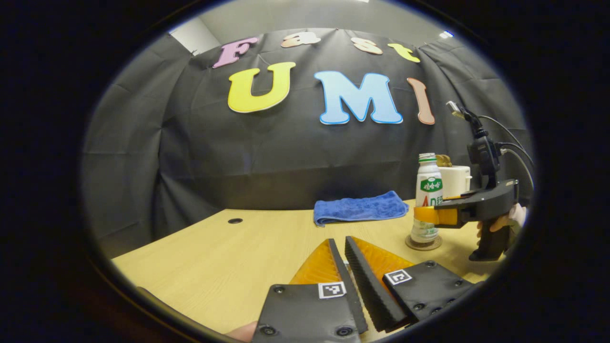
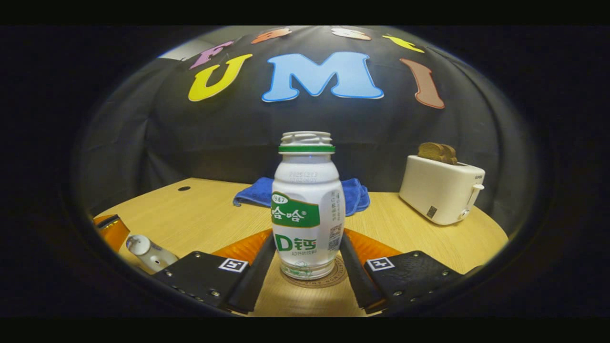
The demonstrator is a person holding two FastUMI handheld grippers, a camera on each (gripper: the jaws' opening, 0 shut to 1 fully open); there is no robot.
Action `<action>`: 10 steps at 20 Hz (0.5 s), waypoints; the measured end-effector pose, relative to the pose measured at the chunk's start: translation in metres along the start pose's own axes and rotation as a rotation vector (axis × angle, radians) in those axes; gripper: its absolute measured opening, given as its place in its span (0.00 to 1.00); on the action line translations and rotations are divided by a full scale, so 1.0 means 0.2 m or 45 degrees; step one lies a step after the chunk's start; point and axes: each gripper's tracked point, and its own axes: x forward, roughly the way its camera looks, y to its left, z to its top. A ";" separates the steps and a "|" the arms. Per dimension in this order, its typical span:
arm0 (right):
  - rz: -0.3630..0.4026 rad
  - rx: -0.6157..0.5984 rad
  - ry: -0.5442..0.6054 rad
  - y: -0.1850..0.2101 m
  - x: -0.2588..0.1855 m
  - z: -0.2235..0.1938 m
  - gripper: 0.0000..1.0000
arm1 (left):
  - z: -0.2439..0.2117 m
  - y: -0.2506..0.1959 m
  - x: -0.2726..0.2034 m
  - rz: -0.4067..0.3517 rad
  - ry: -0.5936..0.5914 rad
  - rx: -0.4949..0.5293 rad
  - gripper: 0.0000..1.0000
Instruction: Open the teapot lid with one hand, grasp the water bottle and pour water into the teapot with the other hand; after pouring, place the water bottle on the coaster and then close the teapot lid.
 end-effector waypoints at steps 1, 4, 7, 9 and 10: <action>0.002 0.000 0.007 0.00 0.00 -0.01 0.76 | 0.00 0.00 0.00 -0.001 0.000 -0.001 0.17; -0.001 0.004 0.008 -0.01 0.01 -0.02 0.76 | 0.00 0.00 0.00 0.001 -0.005 -0.003 0.07; -0.002 0.004 0.009 -0.01 0.00 -0.02 0.76 | 0.00 0.00 0.00 -0.001 -0.003 -0.003 0.54; -0.018 -0.012 -0.001 -0.02 -0.01 -0.01 0.78 | 0.00 0.00 0.00 -0.001 -0.005 -0.002 1.00; -0.027 -0.017 -0.013 -0.03 -0.02 0.00 0.87 | 0.01 0.00 0.00 -0.002 -0.006 -0.003 1.00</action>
